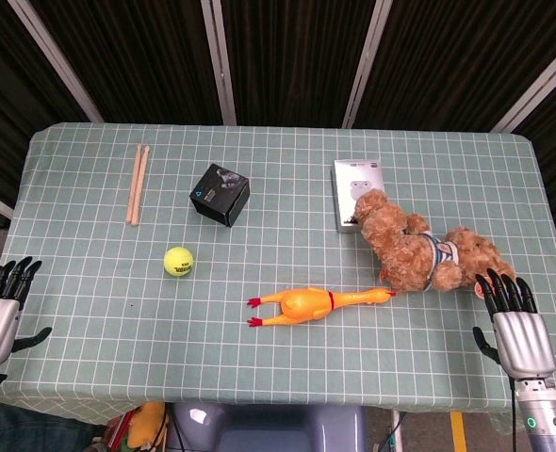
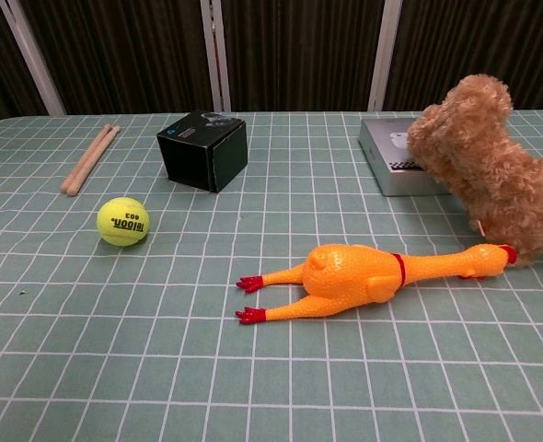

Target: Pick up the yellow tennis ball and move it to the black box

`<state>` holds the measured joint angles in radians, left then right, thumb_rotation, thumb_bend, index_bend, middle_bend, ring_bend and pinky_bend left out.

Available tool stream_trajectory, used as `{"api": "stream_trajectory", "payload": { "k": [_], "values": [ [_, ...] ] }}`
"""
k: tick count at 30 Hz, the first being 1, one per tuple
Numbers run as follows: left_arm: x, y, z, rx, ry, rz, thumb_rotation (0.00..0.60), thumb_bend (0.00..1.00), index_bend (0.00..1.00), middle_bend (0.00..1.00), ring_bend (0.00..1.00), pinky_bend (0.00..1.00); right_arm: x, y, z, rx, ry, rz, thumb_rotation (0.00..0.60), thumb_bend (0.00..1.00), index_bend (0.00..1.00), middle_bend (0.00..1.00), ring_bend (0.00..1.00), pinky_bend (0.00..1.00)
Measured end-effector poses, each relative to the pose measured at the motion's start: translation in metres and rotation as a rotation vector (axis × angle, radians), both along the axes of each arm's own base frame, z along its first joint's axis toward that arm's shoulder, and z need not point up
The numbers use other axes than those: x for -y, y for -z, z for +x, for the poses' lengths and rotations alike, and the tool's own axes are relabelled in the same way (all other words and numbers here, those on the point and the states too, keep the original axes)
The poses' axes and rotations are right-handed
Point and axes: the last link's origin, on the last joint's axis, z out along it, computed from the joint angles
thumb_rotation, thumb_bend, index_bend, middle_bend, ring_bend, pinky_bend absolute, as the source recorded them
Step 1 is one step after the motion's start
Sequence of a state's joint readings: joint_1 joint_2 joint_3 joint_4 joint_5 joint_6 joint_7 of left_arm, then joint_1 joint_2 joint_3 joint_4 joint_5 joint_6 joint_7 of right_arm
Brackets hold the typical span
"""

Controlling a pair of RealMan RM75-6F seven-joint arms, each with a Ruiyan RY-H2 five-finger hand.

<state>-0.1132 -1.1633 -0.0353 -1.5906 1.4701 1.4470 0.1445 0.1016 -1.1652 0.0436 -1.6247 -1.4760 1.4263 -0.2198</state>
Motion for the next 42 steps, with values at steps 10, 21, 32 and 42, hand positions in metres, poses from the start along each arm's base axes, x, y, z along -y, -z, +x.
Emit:
{"api": "stream_trajectory", "payload": {
  "k": [10, 21, 32, 42],
  "values": [
    [-0.007, 0.01, 0.0, -0.008, -0.009, -0.058, 0.6, 0.08, 0.0, 0.06, 0.0, 0.1, -0.001, -0.004, 0.0, 0.011, 0.003, -0.011, 0.6, 0.4, 0.0, 0.0, 0.0, 0.0],
    [-0.043, 0.042, 0.008, -0.006, 0.094, -0.114, 0.6, 0.37, 0.5, 0.62, 0.35, 0.56, 0.007, -0.005, -0.004, 0.03, 0.017, 0.004, 0.6, 0.4, 0.0, 0.0, 0.0, 0.0],
    [-0.09, 0.094, 0.038, -0.046, 0.168, -0.237, 0.6, 0.39, 0.58, 0.7, 0.4, 0.58, 0.01, -0.011, -0.006, 0.066, 0.017, 0.013, 0.6, 0.4, 0.0, 0.0, 0.0, 0.0],
    [-0.106, 0.131, 0.062, -0.063, 0.184, -0.332, 0.6, 0.31, 0.51, 0.69, 0.41, 0.58, 0.013, -0.017, -0.009, 0.093, 0.024, 0.015, 0.6, 0.4, 0.0, 0.0, 0.0, 0.0]
  ]
}}
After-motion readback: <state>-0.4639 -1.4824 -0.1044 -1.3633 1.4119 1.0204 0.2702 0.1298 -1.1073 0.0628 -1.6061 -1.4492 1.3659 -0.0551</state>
